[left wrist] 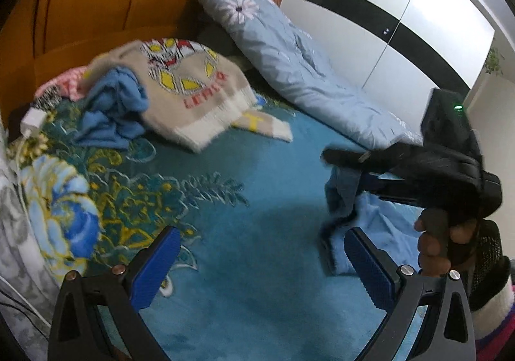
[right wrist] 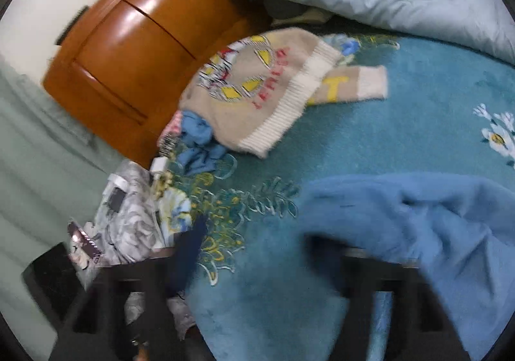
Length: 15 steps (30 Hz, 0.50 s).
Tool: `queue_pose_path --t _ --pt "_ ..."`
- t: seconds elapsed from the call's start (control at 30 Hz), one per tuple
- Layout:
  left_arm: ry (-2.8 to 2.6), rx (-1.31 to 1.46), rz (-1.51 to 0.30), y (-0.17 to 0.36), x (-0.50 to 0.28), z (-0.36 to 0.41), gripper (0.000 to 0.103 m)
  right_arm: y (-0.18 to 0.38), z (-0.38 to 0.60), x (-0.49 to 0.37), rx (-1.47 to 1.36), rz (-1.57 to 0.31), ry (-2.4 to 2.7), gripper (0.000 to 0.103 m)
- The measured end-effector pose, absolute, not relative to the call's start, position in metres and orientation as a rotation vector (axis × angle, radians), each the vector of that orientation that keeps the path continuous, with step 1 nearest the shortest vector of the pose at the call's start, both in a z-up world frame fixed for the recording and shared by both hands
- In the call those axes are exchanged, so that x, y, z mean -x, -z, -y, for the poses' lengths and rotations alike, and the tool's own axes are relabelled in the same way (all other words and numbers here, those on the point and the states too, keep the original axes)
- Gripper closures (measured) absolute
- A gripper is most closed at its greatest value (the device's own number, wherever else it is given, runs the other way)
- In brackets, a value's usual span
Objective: Fold clothes
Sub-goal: 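Lift the sweatpants with the right gripper and lay them on open blanket, then grasp the sweatpants waistband with the left gripper while the right gripper grasps a leg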
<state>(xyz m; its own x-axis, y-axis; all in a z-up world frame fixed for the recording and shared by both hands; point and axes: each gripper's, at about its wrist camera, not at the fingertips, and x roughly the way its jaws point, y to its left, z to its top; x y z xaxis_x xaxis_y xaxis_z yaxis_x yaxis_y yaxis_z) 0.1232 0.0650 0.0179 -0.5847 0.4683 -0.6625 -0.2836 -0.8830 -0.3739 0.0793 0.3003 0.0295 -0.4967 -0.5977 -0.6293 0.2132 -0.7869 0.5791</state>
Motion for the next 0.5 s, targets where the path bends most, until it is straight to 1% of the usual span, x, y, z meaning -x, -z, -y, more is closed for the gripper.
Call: queue_pose_path --t 0.07,0.17,0.3,0.4,0.5 --pt "-2.421 1.141 0.323 -0.012 -0.122 -0.072 0.000 -0.039 -0.315 -0.096 -1.143 0.597 2.320 0.028" --pt "-2.367 1.192 0.321 -0.001 -0.119 -0.088 0.000 -0.042 -0.361 -0.146 -1.038 0.662 2.425 0.028" --pt "-2.300 1.253 0.263 0.016 -0.112 -0.124 0.000 -0.017 -0.433 -0.226 -0.995 0.763 2.659 0.028" --pt "-2.250 1.286 0.211 0.026 -0.107 -0.155 0.000 0.009 -0.493 -0.289 -1.036 0.910 2.847 0.028" --pt "-2.216 1.312 0.171 0.038 -0.099 -0.189 0.000 0.029 -0.547 -0.345 -1.044 1.109 2.968 0.028"
